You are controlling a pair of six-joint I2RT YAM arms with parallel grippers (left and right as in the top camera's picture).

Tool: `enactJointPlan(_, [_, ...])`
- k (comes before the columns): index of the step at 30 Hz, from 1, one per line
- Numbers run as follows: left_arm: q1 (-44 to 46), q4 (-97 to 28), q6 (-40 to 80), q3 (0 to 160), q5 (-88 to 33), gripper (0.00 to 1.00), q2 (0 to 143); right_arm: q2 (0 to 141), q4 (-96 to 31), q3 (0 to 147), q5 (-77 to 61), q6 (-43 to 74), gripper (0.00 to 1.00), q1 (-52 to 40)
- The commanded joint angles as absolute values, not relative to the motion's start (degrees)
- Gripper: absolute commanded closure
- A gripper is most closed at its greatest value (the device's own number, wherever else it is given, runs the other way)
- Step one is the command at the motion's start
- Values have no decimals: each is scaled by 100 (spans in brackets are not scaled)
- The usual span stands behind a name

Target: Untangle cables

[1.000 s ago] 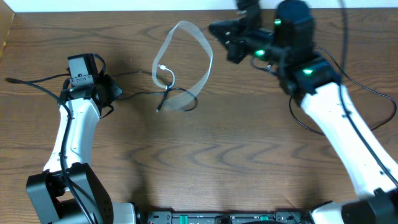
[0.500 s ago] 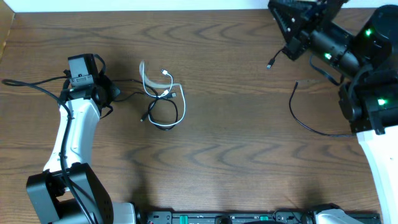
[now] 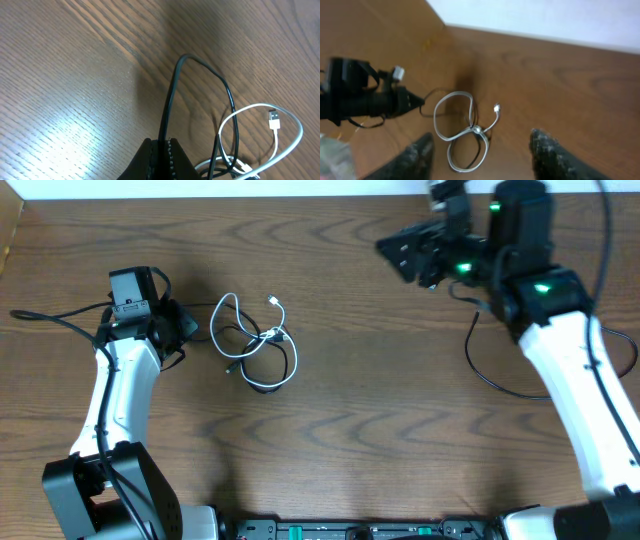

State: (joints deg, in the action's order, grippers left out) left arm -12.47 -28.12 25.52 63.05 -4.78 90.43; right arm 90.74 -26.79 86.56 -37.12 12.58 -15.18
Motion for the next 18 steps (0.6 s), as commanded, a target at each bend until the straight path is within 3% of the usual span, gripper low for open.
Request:
enactJointPlan(1, [-1245,-2827,2580,6311,-624,92,8991,9504,-2685,8689,-4093,1304,26,-1870])
enactJointPlan(4, [-1245,-2825,2580,6311,-626,92,8991,9953,-2539,8689,-4200,1745,16,-2217])
enactJointPlan(6, [-1245,-2825,2580,6311,-624,92,8991,10267,-2405,8689,-4202,2086,2,-2436])
enactJointPlan(14, [-1245,-2823,2578,6311,-681,93,8991,11557,-1614,8689,-4532,2563,1,-3100])
enactJointPlan(18, [-1245,-2735,2270,6311,-1525,92,8991,11992,-1024,8691,-5068,3199,1,-3236])
